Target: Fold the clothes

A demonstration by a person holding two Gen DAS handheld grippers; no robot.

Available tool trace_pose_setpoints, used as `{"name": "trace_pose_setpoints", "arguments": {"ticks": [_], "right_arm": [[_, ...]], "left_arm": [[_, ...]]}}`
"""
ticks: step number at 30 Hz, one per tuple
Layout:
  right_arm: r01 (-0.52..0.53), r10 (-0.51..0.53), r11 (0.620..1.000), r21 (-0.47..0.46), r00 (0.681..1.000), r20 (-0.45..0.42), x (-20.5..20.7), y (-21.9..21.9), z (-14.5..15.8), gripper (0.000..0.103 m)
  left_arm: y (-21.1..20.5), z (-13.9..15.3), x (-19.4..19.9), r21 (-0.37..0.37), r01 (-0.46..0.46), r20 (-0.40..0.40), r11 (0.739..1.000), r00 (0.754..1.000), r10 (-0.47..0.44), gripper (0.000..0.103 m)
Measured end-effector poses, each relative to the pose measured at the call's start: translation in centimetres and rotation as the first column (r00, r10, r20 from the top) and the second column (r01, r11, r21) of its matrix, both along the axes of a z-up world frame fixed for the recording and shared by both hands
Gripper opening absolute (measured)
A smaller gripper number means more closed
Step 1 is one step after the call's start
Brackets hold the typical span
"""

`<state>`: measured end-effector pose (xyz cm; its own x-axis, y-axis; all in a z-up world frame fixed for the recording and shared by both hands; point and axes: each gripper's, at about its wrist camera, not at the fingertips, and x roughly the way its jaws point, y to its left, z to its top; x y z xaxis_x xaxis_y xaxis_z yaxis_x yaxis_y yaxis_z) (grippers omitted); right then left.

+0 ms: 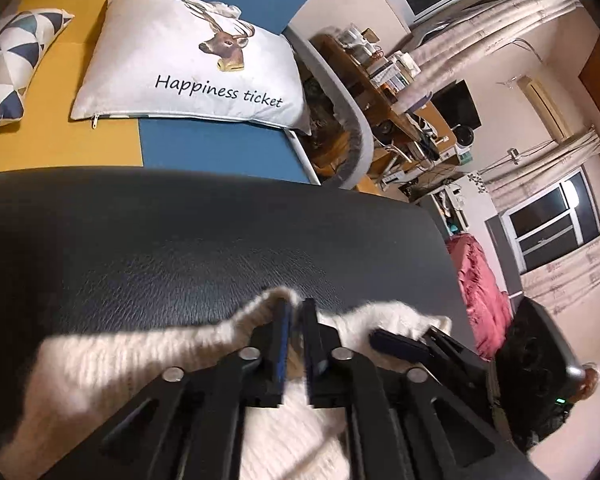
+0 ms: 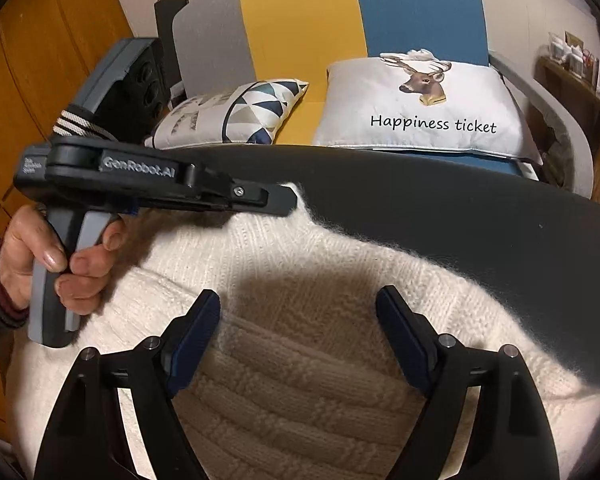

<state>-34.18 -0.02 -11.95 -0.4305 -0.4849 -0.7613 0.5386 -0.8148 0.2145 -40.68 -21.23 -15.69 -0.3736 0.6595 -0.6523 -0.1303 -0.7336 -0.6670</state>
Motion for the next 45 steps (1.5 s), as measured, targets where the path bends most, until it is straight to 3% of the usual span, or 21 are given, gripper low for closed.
{"name": "trace_pose_setpoints", "arguments": {"ticks": [4,6,10,12,15,19,22,25,27,29,32,35,40,45], "right_arm": [[0.001,-0.001,1.000,0.029,1.000,-0.015,0.4,-0.3,0.4,0.083],[0.002,-0.001,1.000,0.016,1.000,-0.005,0.9,-0.5,1.2,0.084],[-0.201,0.208,0.960,-0.197,0.978,0.016,3.0,-3.1,3.0,0.084],[-0.301,0.313,0.920,-0.252,0.950,0.010,3.2,-5.4,3.6,0.084],[-0.358,0.382,0.893,-0.273,0.924,0.037,1.5,-8.6,3.2,0.084],[-0.312,0.373,0.896,-0.316,0.915,0.153,-2.4,-11.0,0.9,0.084],[-0.280,0.383,0.887,-0.367,0.890,0.246,-4.4,-11.9,-0.8,0.084],[-0.271,0.434,0.843,-0.465,0.853,0.290,-5.1,-12.9,-1.3,0.084],[-0.236,0.474,0.778,-0.582,0.829,0.298,-5.6,-13.3,-1.1,0.086],[-0.180,0.450,0.756,-0.630,0.841,0.299,-6.8,-13.5,-1.2,0.091],[-0.124,0.370,0.820,-0.558,0.859,0.354,-7.7,-13.9,-2.3,0.091],[-0.118,0.368,0.822,-0.558,0.858,0.359,-7.7,-13.8,-1.8,0.091],[-0.140,0.366,0.810,-0.569,0.879,0.305,-6.4,-10.8,1.5,0.091],[-0.154,0.368,0.814,-0.560,0.883,0.292,-4.8,-7.7,3.0,0.091]], "left_arm": [[-5.5,4.1,2.4,0.046,-0.039,-0.061,0.998,0.997,0.041,0.024],[-8.6,5.7,3.6,0.025,-0.046,-0.078,0.999,0.996,0.048,0.025],[-12.5,6.5,6.2,-0.064,-0.062,-0.082,0.996,0.995,0.056,0.025],[-13.0,6.2,7.7,-0.120,-0.045,-0.094,0.992,0.995,0.034,0.025],[-11.9,4.9,9.9,-0.210,-0.002,-0.120,0.978,0.993,-0.023,0.025],[-12.3,2.9,11.4,-0.233,0.005,-0.118,0.973,0.992,-0.033,0.025],[-12.8,1.9,11.9,-0.225,-0.020,-0.121,0.974,0.993,-0.008,0.023],[-13.1,1.5,12.2,-0.208,-0.044,-0.131,0.977,0.991,0.017,0.023],[-13.3,1.3,12.4,-0.197,-0.055,-0.133,0.979,0.991,0.029,0.023],[-13.5,1.1,12.5,-0.180,-0.066,-0.130,0.981,0.991,0.043,0.023],[-13.5,1.3,12.3,-0.182,-0.067,-0.120,0.981,0.992,0.045,0.023],[-12.7,2.7,12.0,-0.204,-0.056,-0.144,0.977,0.989,0.027,0.023],[-9.9,4.6,10.3,-0.253,-0.002,-0.197,0.968,0.979,-0.050,0.023],[-7.3,3.3,7.8,-0.344,0.037,-0.150,0.938,0.984,-0.094,0.023]]}}
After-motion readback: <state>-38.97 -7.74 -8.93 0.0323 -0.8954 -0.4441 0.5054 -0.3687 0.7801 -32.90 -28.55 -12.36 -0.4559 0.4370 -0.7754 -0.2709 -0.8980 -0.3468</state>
